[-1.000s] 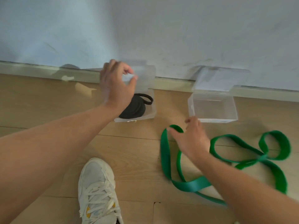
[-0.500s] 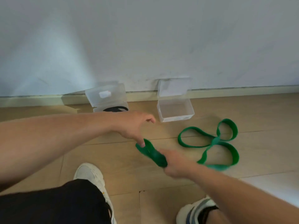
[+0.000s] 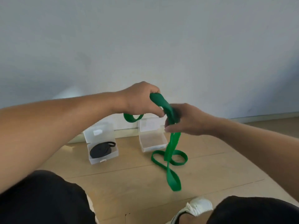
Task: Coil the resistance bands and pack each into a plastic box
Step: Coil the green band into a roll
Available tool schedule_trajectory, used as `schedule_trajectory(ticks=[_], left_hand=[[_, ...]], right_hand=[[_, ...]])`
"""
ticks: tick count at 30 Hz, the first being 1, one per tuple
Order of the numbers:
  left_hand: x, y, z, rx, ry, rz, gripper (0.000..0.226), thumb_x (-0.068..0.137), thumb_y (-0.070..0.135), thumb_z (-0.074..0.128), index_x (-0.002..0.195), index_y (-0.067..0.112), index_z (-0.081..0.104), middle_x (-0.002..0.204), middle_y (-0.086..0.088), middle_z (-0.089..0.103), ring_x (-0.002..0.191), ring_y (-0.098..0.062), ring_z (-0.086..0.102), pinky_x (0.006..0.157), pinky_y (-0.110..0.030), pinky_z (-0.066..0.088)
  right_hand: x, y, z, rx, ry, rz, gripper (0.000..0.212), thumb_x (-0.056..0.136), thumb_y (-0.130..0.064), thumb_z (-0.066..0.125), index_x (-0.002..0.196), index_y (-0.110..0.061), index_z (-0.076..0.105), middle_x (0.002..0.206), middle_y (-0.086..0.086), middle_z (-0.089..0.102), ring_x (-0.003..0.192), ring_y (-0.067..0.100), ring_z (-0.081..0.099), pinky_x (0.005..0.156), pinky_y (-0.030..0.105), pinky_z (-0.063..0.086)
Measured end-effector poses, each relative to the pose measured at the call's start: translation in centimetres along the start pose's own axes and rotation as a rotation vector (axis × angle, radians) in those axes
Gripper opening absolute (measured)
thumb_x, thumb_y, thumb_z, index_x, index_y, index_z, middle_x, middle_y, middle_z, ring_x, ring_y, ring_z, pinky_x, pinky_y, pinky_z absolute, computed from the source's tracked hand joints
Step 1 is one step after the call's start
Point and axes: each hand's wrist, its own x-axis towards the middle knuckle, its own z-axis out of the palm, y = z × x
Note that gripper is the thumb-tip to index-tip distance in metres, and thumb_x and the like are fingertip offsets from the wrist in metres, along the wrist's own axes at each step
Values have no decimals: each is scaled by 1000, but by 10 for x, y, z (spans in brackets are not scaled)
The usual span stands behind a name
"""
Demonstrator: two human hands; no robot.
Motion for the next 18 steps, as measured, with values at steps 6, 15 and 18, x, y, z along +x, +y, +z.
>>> schedule_trajectory(ticks=[6,15,18], left_hand=[[-22,17,-3,-581,97,104,7,76,11,73,77,16,68,60,-3,60,63,-22,60,78,-44,53],[-31,8,-17,-923,223,198,5,84,13,68,89,15,69,77,-2,69,65,-20,63,67,-32,50],[-28,-9,-9,-824,190,63,4,91,23,70,89,20,73,75,-1,67,59,-17,58,61,-31,46]], right_hand=[[0,29,60,149,-107,158,61,65,-50,90,120,-37,66,114,-14,70,105,5,66,100,29,52],[15,60,89,278,-211,298,20,98,-36,63,115,-29,70,113,-10,72,100,17,69,67,25,52],[20,67,81,437,-194,383,50,103,-28,56,148,-38,38,131,-3,65,106,24,71,67,35,58]])
